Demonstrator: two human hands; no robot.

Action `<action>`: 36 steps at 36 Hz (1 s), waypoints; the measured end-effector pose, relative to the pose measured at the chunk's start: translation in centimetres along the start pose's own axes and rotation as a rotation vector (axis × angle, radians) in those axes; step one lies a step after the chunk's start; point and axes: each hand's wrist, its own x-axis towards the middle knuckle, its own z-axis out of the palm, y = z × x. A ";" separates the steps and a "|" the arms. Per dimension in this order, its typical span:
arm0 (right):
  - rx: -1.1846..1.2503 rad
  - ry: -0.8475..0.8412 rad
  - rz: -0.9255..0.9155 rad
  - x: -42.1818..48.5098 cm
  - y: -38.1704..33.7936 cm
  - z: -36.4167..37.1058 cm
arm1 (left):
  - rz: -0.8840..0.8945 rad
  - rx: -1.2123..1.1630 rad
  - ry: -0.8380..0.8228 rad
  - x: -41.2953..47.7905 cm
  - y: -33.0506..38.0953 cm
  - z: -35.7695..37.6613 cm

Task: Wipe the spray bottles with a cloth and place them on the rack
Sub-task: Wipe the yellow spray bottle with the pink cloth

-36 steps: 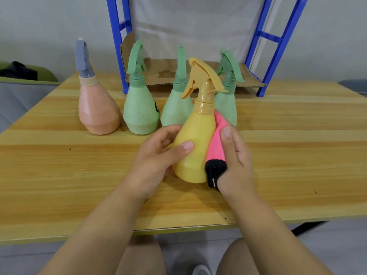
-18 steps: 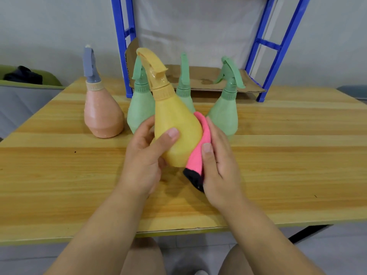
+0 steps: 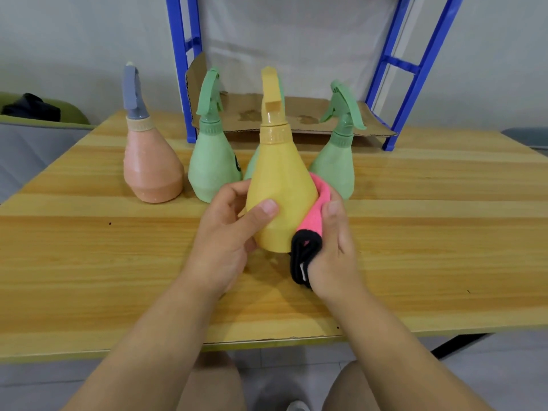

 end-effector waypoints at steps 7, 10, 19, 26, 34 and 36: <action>-0.203 0.071 -0.182 -0.1 0.5 0.3 | 0.009 0.090 -0.122 0.1 0.1 -0.1; -0.126 0.062 -0.174 -0.2 0.0 0.2 | 0.033 0.076 -0.077 0.1 0.1 -0.3; 0.019 0.079 -0.049 -0.4 -0.3 -0.3 | -0.029 0.016 -0.162 -0.2 0.0 -0.1; -0.059 0.071 -0.085 -0.3 0.0 -0.2 | 0.000 0.143 -0.110 -0.1 -0.1 -0.4; 0.103 0.078 0.063 -0.3 0.0 -0.7 | -0.007 0.103 -0.025 -0.3 -0.2 -0.3; 0.041 0.075 0.031 -0.4 -0.1 -0.5 | -0.002 0.116 -0.063 -0.3 -0.3 -0.2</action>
